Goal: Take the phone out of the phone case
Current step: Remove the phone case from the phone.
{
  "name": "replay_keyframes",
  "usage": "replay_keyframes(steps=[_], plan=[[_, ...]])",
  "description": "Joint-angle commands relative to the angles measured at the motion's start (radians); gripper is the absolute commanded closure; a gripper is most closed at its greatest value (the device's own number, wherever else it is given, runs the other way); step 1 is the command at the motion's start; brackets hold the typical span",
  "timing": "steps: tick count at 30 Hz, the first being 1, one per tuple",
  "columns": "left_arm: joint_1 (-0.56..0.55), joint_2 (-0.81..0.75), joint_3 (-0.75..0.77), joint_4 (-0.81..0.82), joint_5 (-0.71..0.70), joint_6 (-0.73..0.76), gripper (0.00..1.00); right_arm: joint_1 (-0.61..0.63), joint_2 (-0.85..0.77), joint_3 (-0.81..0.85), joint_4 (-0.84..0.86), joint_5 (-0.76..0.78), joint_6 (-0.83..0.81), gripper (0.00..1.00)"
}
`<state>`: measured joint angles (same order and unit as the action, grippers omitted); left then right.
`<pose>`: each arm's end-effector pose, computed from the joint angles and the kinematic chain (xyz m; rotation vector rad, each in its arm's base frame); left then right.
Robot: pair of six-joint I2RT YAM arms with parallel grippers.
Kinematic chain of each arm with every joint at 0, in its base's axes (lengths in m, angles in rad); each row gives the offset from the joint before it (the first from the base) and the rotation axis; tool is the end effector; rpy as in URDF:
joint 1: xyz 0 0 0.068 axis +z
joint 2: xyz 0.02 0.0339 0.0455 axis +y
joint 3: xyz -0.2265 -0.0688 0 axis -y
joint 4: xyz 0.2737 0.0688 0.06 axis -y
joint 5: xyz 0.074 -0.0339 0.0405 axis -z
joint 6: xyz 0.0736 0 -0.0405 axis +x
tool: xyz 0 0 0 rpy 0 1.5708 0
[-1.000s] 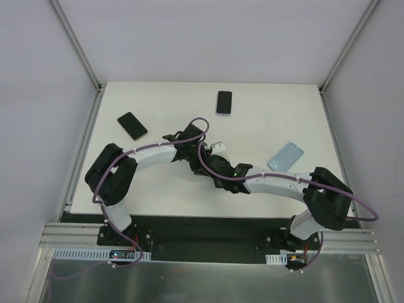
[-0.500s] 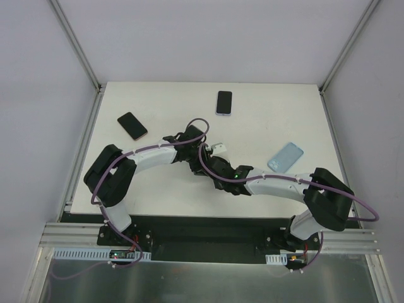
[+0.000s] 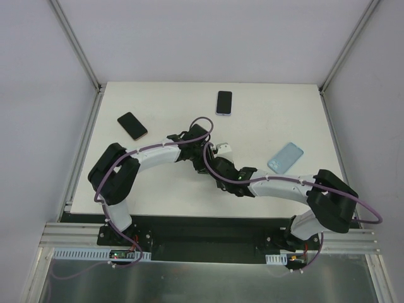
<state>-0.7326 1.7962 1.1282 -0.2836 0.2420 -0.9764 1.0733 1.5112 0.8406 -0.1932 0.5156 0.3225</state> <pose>0.2908 -0.2854 0.0934 -0.2304 2.7683 -0.8913 0.1979 0.2884 0.1116 -0.6307 2.2065 0.0802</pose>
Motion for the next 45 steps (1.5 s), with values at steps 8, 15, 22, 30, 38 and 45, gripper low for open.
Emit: replay_keyframes(steps=[8,15,22,30,38,45], plan=[[-0.045,0.086,-0.156,-0.091,-0.435,0.106,0.97,0.025,-0.141,-0.038,0.146,-0.072,-0.053,0.99],[-0.045,0.052,-0.183,-0.161,-0.540,0.120,0.92,0.020,-0.144,-0.035,0.169,-0.086,-0.057,0.99],[-0.053,0.120,-0.108,-0.158,-0.517,0.117,0.87,0.020,-0.129,-0.020,0.172,-0.100,-0.059,0.99],[-0.053,0.173,-0.057,-0.154,-0.492,0.122,0.98,0.002,-0.146,-0.046,0.173,-0.098,-0.048,0.99],[-0.047,0.114,-0.122,-0.118,-0.457,0.127,1.00,-0.045,-0.223,-0.142,0.250,-0.178,-0.094,0.99],[-0.042,0.036,-0.174,-0.074,-0.409,0.173,1.00,-0.111,-0.310,-0.238,0.333,-0.331,-0.186,0.99]])
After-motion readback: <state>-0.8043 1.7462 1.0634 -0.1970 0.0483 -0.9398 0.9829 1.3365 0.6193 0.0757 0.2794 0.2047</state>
